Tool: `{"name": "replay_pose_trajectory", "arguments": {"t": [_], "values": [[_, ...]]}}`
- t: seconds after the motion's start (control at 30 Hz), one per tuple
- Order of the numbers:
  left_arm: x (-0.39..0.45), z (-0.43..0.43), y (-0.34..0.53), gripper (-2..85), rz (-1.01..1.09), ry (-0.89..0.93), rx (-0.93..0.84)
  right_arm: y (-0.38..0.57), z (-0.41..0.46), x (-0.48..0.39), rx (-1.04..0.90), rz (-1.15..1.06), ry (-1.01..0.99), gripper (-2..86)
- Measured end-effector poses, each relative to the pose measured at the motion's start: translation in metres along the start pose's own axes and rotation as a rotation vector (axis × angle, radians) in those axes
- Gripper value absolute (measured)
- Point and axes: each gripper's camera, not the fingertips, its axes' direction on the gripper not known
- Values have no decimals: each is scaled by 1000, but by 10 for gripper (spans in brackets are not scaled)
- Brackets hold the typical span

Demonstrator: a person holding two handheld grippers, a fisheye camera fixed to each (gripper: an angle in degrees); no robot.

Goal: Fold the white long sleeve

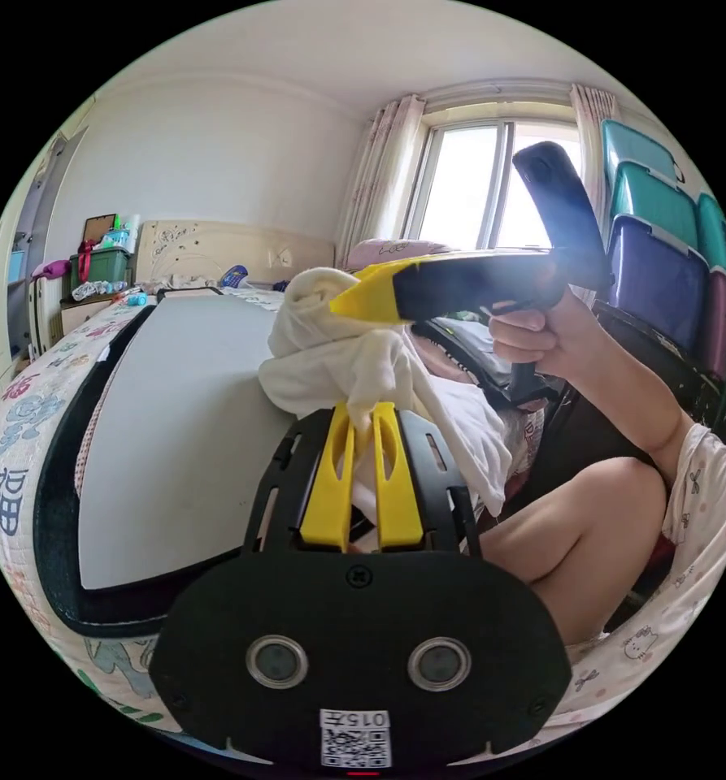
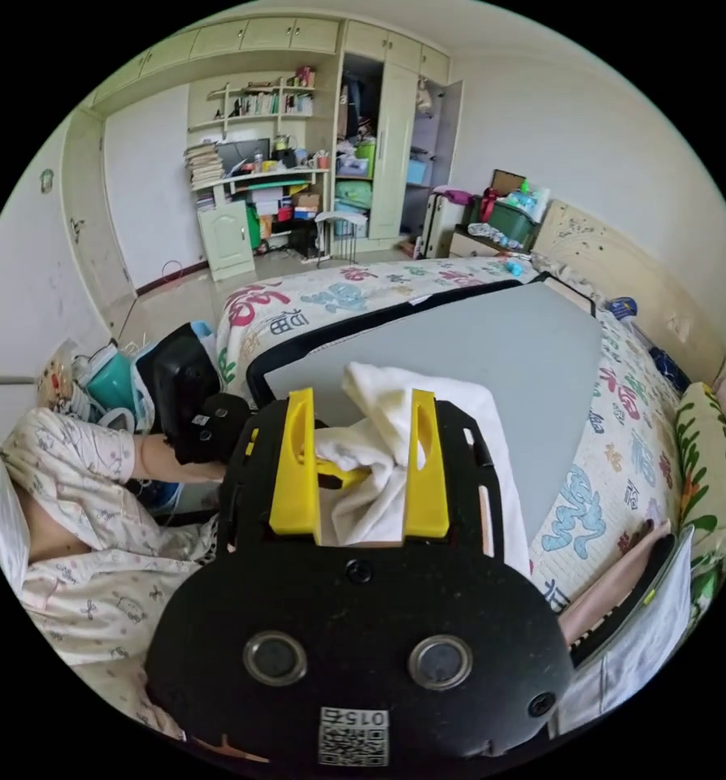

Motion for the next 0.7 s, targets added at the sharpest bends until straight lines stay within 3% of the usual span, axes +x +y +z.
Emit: {"name": "replay_pose_trajectory", "arguments": {"t": [0.2, 0.7], "values": [[21, -8, -12, 59, 44, -42, -32, -25, 14, -9, -15, -15, 152, 92], [38, -60, -26, 69, 45, -435, -25, -31, -78, 139, 215, 6, -220, 58]]}}
